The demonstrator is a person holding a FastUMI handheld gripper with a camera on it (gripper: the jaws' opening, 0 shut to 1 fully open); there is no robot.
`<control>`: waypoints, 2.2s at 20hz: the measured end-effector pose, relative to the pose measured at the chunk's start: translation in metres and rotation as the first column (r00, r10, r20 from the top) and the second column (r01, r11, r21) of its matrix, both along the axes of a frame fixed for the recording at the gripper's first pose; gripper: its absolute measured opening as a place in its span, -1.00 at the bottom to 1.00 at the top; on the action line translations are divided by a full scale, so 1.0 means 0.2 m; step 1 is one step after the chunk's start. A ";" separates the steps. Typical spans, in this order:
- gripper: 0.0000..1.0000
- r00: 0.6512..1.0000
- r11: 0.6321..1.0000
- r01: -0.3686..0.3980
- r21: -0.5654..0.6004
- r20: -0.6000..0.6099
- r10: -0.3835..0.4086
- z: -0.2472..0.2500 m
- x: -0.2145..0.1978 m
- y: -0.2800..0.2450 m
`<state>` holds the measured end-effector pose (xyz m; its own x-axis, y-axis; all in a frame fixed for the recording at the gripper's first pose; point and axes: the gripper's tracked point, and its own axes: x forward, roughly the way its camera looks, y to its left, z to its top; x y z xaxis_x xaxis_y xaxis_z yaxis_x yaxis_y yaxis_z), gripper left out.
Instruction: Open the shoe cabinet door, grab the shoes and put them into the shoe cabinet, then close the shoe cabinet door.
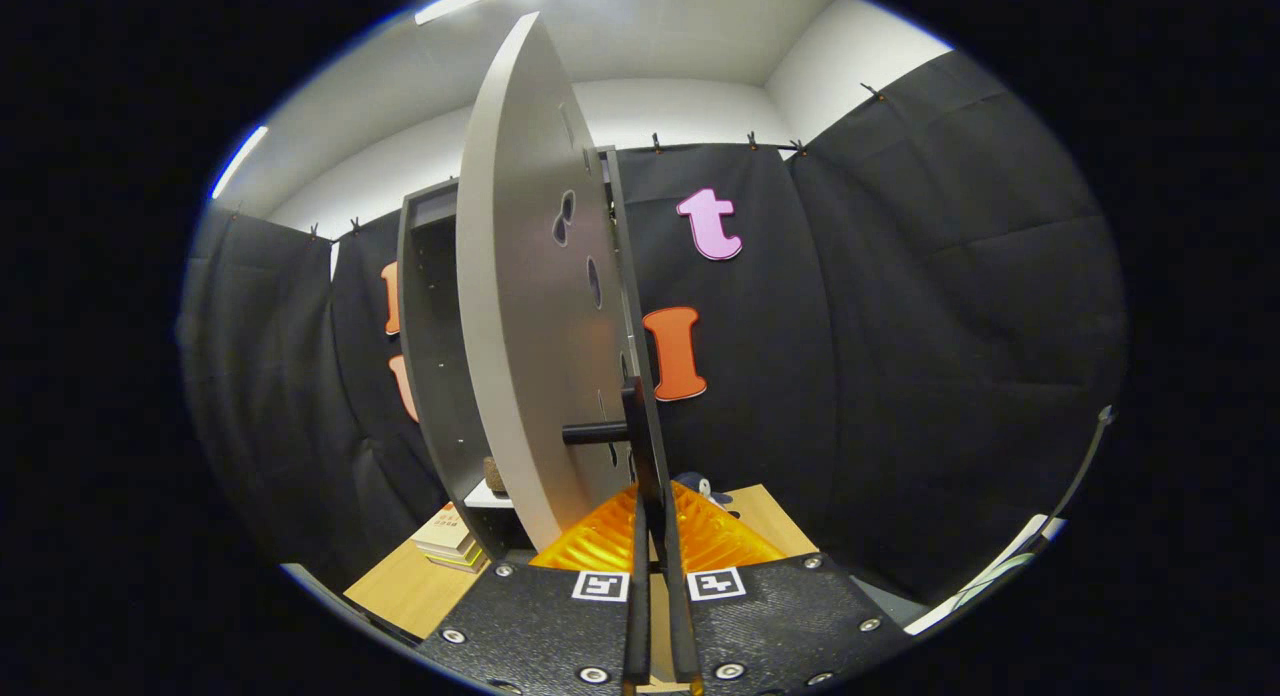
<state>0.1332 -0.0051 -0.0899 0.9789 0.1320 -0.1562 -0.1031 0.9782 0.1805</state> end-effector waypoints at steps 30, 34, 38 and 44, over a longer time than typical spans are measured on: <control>-0.13 0.986 0.998 0.041 -0.043 -0.158 -0.047 -0.42 -0.16 0.89; -0.13 0.975 0.999 -0.019 -0.043 -0.221 0.009 -0.60 -0.12 1.08; -0.13 0.958 0.996 -0.077 -0.046 -0.279 0.062 -0.82 -0.07 1.21; -0.11 0.926 0.993 -0.112 -0.026 -0.366 0.095 -1.15 0.02 1.32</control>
